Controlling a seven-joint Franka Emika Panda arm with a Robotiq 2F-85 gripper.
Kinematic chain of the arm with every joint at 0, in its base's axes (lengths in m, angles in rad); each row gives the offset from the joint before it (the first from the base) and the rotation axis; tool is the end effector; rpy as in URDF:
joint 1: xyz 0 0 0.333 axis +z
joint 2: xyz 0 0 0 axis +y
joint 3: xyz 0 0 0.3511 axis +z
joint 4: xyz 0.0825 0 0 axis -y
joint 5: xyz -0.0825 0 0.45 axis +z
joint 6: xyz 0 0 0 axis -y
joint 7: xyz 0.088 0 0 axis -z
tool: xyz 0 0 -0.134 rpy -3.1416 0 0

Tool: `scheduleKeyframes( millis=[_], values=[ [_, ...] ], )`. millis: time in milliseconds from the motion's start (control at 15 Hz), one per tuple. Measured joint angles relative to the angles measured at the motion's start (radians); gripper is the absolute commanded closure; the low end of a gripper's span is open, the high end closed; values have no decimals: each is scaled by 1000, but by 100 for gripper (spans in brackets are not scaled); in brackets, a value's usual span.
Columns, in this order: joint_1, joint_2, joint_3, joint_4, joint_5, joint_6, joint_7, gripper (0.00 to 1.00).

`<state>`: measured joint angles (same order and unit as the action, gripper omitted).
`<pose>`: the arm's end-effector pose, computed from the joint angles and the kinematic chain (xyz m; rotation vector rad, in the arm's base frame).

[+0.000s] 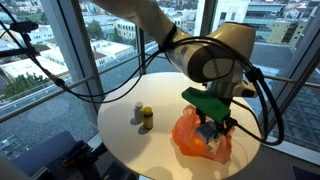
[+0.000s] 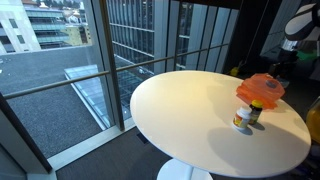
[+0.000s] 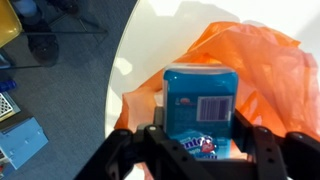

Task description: Remove the blue box from the plastic bag

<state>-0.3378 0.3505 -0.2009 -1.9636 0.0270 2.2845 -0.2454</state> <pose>0.5769 -0.3401 0.2586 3.0698 -0.4641 -0.0606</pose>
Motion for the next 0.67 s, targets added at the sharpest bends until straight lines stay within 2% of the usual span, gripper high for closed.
scheduleKeyframes(
  millis=[400, 667],
  values=[
    [0, -98, -5, -86, -2, -2, -26, 61],
    [6, -178, -6, -181, -16, -10, -94, 61]
  ],
)
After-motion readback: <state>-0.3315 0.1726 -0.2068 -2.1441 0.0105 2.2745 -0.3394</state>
